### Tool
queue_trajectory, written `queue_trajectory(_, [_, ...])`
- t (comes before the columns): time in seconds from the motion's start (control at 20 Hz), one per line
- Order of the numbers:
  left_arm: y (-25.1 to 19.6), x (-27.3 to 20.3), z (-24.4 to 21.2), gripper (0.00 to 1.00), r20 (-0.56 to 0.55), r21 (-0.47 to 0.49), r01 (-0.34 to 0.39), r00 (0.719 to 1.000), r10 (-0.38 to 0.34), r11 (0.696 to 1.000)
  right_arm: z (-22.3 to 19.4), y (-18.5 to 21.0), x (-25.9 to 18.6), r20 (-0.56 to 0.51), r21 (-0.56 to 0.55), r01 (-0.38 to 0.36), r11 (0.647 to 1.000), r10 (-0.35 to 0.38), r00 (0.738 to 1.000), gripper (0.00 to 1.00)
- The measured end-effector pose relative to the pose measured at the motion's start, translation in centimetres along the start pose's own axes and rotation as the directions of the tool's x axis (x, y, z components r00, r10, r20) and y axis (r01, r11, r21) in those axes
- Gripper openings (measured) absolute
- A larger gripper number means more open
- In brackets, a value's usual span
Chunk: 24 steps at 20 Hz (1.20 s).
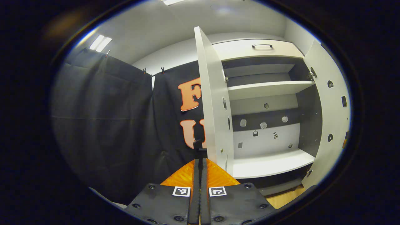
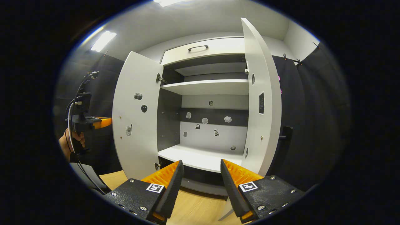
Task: Open the right door of the double-door shoe cabinet with the right hand, and open the left door with the left hand.
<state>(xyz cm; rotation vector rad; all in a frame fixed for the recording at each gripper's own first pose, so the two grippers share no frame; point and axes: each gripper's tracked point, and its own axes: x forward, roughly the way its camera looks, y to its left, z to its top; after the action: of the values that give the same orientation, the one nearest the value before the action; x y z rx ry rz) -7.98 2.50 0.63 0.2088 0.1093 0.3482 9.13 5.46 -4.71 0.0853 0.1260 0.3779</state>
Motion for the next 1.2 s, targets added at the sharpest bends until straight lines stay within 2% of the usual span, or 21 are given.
queue_trajectory(0.15, [-2.8,-1.0,2.1,0.07,0.048,-0.007,0.048,0.998,-0.047,0.999,1.7,-0.6,0.3,0.029,-0.011,0.019,1.0,-0.019,0.999,0.75])
queue_trajectory(0.25, [-5.2,-1.5,2.8,0.11,0.058,-0.035,0.099,0.994,-0.097,0.994,2.9,-0.6,0.4,0.054,-0.004,0.019,1.0,-0.019,0.998,0.77])
queue_trajectory(0.35, [-7.3,-1.9,2.8,0.31,0.044,-0.058,0.154,0.987,-0.152,0.986,3.8,-0.1,0.4,0.083,-0.006,-0.009,1.0,0.009,0.997,0.79])
queue_trajectory(0.5, [-9.4,-1.9,3.0,0.66,0.035,-0.084,0.206,0.978,-0.204,0.975,4.8,-1.0,0.3,0.108,-0.021,0.035,0.999,-0.033,0.994,0.84])
queue_trajectory(0.55, [-9.9,-1.9,3.3,0.7,0.044,-0.089,0.227,0.974,-0.224,0.97,5.0,-1.3,0.1,0.107,-0.023,0.052,0.998,-0.049,0.993,0.86])
queue_trajectory(0.6, [-10.2,-1.8,3.7,0.69,0.053,-0.09,0.237,0.971,-0.233,0.967,5.5,-1.6,-0.2,0.114,-0.02,0.076,0.997,-0.073,0.991,0.87])
queue_trajectory(0.65, [-10.4,-1.5,4.0,0.71,0.066,-0.092,0.251,0.967,-0.245,0.964,6.1,-2.0,-0.5,0.127,-0.016,0.096,0.995,-0.093,0.988,0.88])
queue_trajectory(0.8, [-11.0,-1.1,4.7,0.9,0.086,-0.105,0.296,0.954,-0.287,0.95,7.8,-2.3,-0.8,0.164,-0.017,0.158,0.987,-0.153,0.974,0.88])
queue_trajectory(0.9, [-10.8,-0.9,5.4,0.94,0.094,-0.122,0.306,0.951,-0.296,0.944,8.8,-2.0,-1.0,0.185,-0.046,0.183,0.982,-0.172,0.968,0.88])
queue_trajectory(1.05, [-10.1,-1.1,6.9,0.94,0.111,-0.16,0.332,0.942,-0.317,0.93,10.0,-1.5,-0.9,0.2,-0.057,0.225,0.973,-0.21,0.957,0.89])
queue_trajectory(1.1, [-9.8,-1.2,7.4,0.94,0.118,-0.173,0.339,0.939,-0.323,0.925,10.2,-1.1,-0.7,0.191,-0.056,0.224,0.973,-0.21,0.959,0.84])
queue_trajectory(1.15, [-9.4,-1.3,8.0,0.94,0.124,-0.182,0.342,0.938,-0.323,0.922,10.4,-0.7,-0.7,0.186,-0.055,0.227,0.972,-0.214,0.959,0.92])
queue_trajectory(1.2, [-8.9,-1.3,8.6,0.95,0.129,-0.19,0.339,0.939,-0.318,0.922,10.8,-0.6,-0.8,0.188,-0.053,0.233,0.971,-0.219,0.957,0.92])
